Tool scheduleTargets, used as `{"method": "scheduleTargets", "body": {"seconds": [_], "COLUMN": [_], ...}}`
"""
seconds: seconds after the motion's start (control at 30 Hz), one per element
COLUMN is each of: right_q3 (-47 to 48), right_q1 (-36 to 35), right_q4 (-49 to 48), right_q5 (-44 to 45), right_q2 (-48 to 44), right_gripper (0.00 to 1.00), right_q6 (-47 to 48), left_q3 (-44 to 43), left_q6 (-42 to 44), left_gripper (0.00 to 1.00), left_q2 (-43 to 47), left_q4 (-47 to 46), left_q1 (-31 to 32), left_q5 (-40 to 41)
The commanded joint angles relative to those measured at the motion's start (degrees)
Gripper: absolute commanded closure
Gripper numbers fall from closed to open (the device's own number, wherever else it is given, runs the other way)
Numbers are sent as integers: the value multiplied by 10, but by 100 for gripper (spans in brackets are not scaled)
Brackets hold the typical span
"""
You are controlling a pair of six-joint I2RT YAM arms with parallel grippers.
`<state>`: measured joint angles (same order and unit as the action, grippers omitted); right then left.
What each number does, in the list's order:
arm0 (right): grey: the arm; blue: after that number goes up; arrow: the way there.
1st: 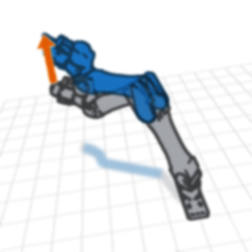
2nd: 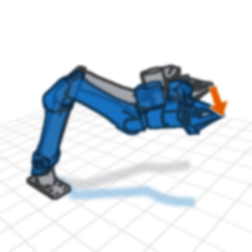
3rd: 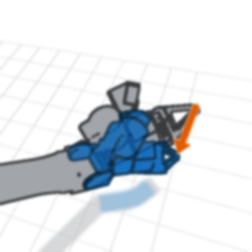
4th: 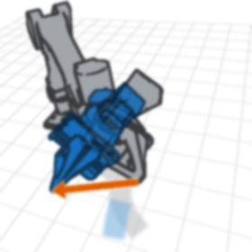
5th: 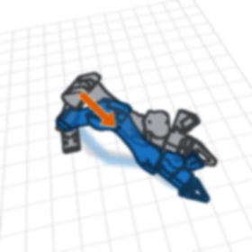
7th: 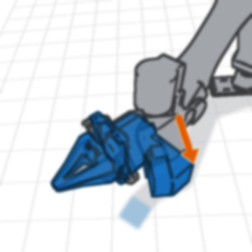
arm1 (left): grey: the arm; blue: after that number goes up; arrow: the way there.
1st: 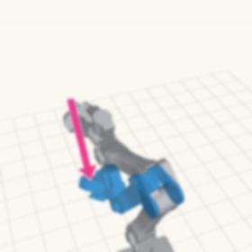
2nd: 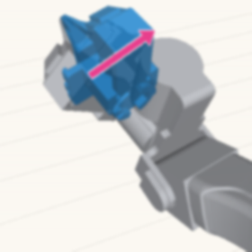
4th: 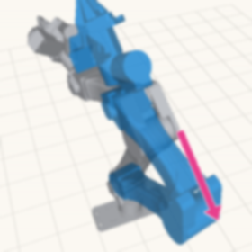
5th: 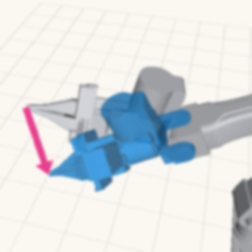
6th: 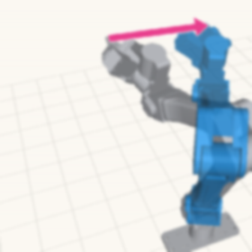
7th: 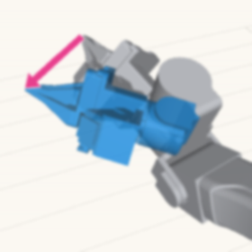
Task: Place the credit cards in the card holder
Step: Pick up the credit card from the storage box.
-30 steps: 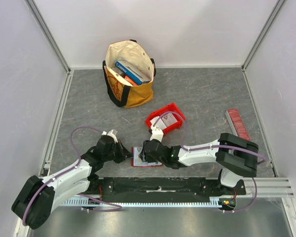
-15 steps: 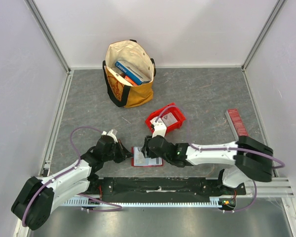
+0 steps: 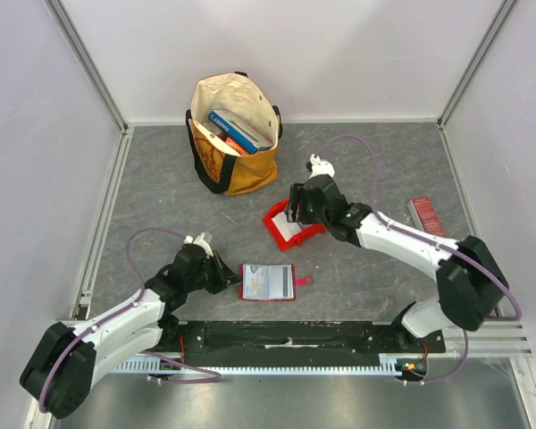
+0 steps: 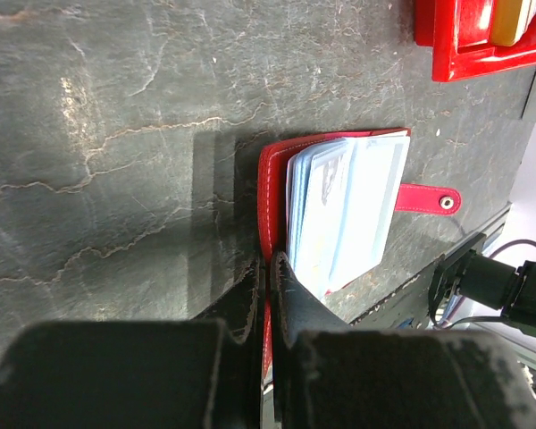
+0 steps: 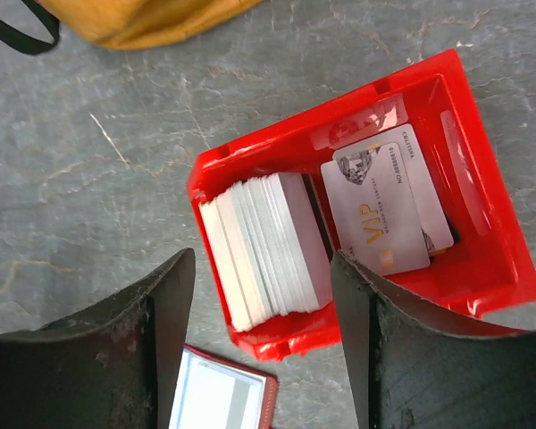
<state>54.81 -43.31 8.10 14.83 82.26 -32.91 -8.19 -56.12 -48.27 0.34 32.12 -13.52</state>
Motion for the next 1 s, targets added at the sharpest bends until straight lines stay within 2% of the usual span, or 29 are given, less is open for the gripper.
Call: {"method": "scheduleTargets", "body": {"seconds": [0.0,0.37,0.67,0.97], "right_q3": [42,80,87,87], "right_q1": [33,89,104,108], "right_q4": [9,-21,-34,-35], "right_q5": [-107,-221,-263,-313], "right_q2": [52,142,185,190], "right_gripper": [30,25,23,28], "right_q6": [57,72,65,66], "left_q3": [-19,-21,-23,-22], "left_q6": [1,3,4,5], "left_gripper": [98,98,98,98], "left_q2": [2,-2,-9,-16], "left_q4": [-7,-7,5,2], "left_q1": [0,1,0,1], "left_q5": [4,6,7,4]}}
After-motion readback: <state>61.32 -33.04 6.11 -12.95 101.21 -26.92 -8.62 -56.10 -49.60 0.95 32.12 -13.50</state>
